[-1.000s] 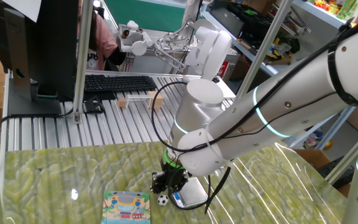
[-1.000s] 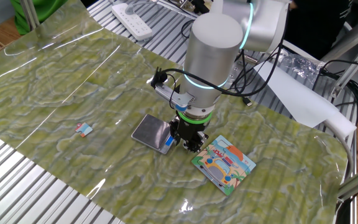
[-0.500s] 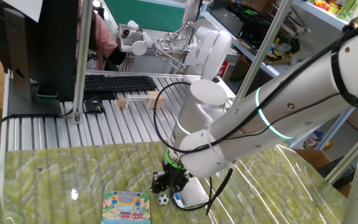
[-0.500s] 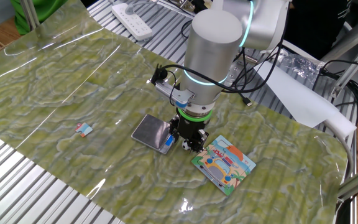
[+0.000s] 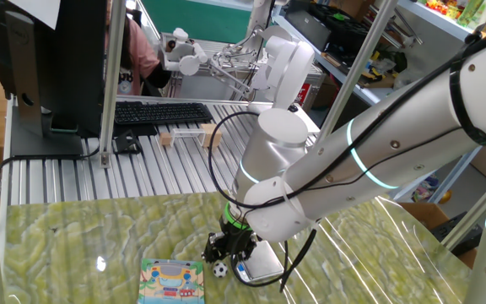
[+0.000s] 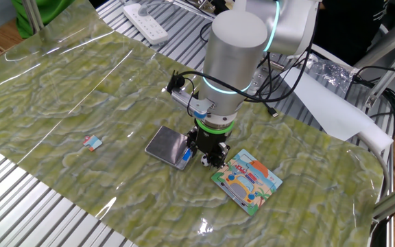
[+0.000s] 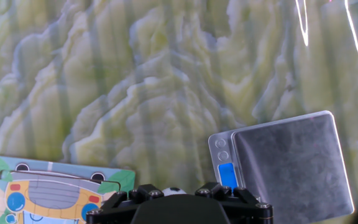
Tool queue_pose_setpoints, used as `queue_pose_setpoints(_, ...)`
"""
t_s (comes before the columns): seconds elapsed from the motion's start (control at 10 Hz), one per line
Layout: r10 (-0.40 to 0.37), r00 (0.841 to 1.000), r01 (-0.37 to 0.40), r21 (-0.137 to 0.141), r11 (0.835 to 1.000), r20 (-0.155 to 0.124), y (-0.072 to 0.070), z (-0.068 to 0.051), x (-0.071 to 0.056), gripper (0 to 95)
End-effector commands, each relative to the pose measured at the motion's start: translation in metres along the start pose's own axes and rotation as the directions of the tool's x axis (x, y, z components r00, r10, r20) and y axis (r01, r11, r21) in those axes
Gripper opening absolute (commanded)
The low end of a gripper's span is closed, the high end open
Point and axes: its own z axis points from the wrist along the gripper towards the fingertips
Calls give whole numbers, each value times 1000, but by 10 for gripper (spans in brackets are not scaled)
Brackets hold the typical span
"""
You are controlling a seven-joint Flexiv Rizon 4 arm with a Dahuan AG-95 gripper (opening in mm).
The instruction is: Remove the object from the scale
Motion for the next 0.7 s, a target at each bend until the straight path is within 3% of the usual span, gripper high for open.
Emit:
queue_pose_setpoints(0.1,2,1000,-2,-2,1000,-1,0,-1,1,570)
queue_pose_setpoints(0.7,22,1000,-22,-15,1000,-9,0,-5,2,570)
